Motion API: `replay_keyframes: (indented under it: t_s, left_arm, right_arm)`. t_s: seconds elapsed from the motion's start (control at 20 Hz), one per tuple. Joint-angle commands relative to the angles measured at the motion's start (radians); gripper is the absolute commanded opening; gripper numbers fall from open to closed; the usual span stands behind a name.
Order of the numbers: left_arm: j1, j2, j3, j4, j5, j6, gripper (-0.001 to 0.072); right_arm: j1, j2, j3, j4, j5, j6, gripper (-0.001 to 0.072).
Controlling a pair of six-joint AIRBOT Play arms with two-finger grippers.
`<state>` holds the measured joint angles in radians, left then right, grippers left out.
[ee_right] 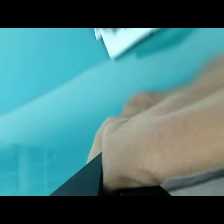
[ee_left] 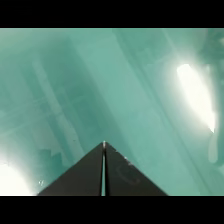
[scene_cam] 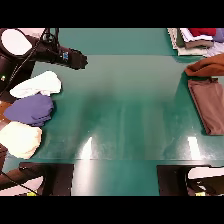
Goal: Fold the shirts.
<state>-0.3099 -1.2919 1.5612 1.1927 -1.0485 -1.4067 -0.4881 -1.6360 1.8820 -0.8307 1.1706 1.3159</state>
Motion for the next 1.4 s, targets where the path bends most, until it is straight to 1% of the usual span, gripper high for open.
replay_keyframes:
  t_s: [0.0,0.1,0.2,0.5,0.6,0.8,0.95,1.0,1.05,1.1,1.2,1.25,1.35]
  left_arm:
    - [0.000,0.000,0.000,0.000,0.000,0.000,0.0029]
    - [0.000,0.000,0.000,0.001,0.001,0.000,0.0029]
    - [0.000,0.000,0.000,0.002,-0.007,0.000,0.0029]
    - [0.000,0.000,0.000,0.004,-0.019,0.001,0.0029]
    - [0.000,0.000,0.000,0.004,-0.019,0.001,0.0029]
    - [0.000,0.000,0.000,0.005,-0.019,0.002,0.0029]
    - [0.000,0.000,0.000,0.004,-0.019,0.016,0.0029]
    - [0.000,0.000,0.000,0.004,-0.019,0.020,0.0029]
    - [0.000,0.000,0.000,0.005,-0.019,0.020,0.0029]
    - [0.000,0.000,0.000,0.004,-0.019,0.020,0.0029]
    - [0.000,0.000,0.000,0.004,-0.018,0.019,0.0029]
    - [0.000,0.000,0.000,0.004,-0.019,0.020,0.0029]
    - [0.000,0.000,0.000,0.004,-0.019,0.019,0.0029]
  right_arm:
    - [-0.015,0.001,0.109,-0.004,0.069,-0.001,0.0013]
    - [-0.024,0.006,0.153,-0.008,0.129,-0.008,0.0013]
    - [-0.025,0.038,0.130,-0.010,0.148,-0.024,0.0013]
    - [-0.104,0.201,-0.139,-0.023,0.162,-0.036,0.0013]
    - [-0.140,0.254,-0.248,-0.106,0.206,-0.035,0.0014]
    - [-0.206,0.364,-0.454,-0.345,0.275,-0.034,0.0015]
    - [-0.274,0.428,-0.584,-0.432,0.303,-0.031,0.0022]
    - [-0.299,0.444,-0.621,-0.431,0.307,-0.031,0.0062]
    - [-0.327,0.460,-0.655,-0.430,0.306,-0.030,0.0154]
    - [-0.354,0.472,-0.685,-0.429,0.308,-0.029,0.0229]
    - [-0.404,0.494,-0.726,-0.430,0.317,-0.029,0.0445]
    - [-0.430,0.501,-0.731,-0.428,0.327,-0.021,0.0485]
    - [-0.462,0.503,-0.713,-0.420,0.341,0.007,0.0485]
